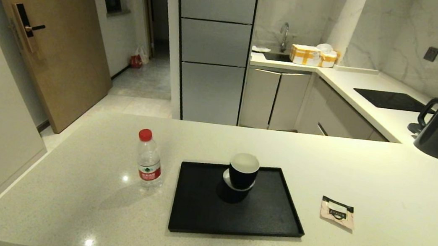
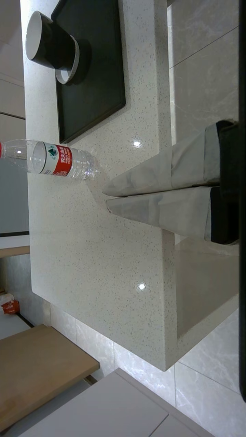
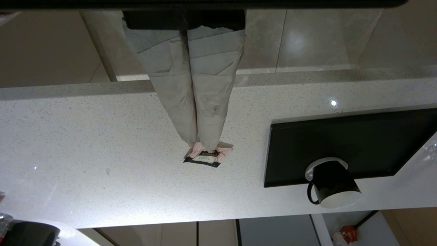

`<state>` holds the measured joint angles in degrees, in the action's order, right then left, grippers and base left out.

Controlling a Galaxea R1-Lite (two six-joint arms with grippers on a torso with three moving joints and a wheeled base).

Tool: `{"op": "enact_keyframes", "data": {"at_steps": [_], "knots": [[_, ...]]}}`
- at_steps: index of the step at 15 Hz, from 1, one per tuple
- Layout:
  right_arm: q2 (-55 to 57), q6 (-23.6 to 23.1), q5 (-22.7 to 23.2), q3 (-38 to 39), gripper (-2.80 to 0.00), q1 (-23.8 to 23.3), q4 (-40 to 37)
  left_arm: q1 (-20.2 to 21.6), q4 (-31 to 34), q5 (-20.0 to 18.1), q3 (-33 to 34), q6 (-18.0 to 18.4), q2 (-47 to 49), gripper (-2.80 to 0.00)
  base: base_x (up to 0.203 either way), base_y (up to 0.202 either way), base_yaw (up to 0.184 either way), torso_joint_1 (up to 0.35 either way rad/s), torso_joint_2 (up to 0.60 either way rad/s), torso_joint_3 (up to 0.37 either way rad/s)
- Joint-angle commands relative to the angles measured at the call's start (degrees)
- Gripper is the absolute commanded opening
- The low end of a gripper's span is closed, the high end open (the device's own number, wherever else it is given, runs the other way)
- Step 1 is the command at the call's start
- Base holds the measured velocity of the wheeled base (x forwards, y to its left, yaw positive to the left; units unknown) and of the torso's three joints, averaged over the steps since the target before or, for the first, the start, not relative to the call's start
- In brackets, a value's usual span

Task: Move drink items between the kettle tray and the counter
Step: Pick up the bottled water

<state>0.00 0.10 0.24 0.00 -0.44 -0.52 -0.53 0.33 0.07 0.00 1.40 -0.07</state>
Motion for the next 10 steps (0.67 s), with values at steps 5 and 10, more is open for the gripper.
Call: {"op": "enact_keyframes", "data": {"at_steps": [5, 10], "knots": [[0.0, 0.0, 0.0, 0.1, -2.80, 0.1, 0.0, 0.0, 0.2, -0.4, -0.1, 2.3, 0.1, -2.80, 0.000, 0.000, 0.000, 0.000, 0.00, 0.000], [0.0, 0.0, 0.0, 0.1, -2.80, 0.1, 0.0, 0.0, 1.3, -0.7, -0.7, 5.6, 0.7, -2.80, 0.000, 0.000, 0.000, 0.000, 0.00, 0.000]]}}
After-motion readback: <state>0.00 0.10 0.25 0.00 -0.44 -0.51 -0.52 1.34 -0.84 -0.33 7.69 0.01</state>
